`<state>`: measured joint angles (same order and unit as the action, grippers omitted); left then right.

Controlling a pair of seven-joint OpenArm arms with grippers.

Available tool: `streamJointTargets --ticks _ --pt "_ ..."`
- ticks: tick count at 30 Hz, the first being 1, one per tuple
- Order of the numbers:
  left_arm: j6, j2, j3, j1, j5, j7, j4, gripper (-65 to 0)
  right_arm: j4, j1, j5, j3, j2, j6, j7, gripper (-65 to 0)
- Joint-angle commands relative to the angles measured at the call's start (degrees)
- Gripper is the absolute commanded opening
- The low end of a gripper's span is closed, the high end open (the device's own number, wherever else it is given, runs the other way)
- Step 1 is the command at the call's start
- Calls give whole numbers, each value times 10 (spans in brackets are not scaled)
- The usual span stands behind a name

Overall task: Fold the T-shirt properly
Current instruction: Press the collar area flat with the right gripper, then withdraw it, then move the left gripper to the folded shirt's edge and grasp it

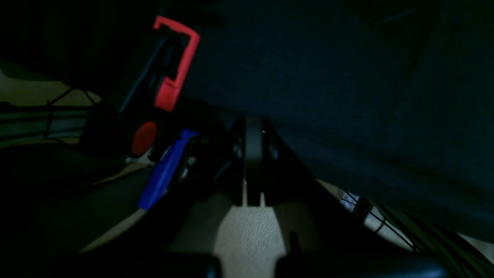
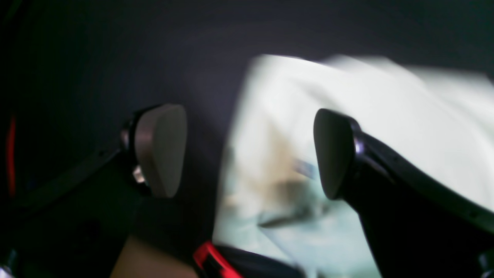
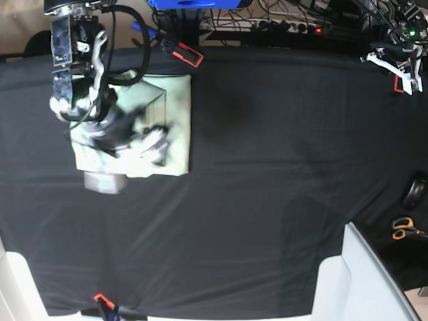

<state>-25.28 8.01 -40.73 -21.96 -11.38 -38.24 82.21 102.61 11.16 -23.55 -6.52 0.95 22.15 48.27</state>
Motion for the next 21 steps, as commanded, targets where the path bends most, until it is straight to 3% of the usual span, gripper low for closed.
streamJointTargets --ticks 1,8,11,19,21 --pt "4 9 -4 -3 -2 9 8 -650 11 -3 -4 2 1 -1 -8 -160" --pt "4 9 -3 -2 -2 9 12 -650 36 7 1 3 2 2 -11 -161" --pt "4 9 0 -2 -4 9 13 -650 50 8 1 4 21 4 -11 -161" --pt "4 25 152 -6 -4 10 49 -645 50 10 1 7 29 4 -12 -161" --pt "4 21 184 -3 -7 7 77 -605 50 12 1 34 30 4 -12 -161"
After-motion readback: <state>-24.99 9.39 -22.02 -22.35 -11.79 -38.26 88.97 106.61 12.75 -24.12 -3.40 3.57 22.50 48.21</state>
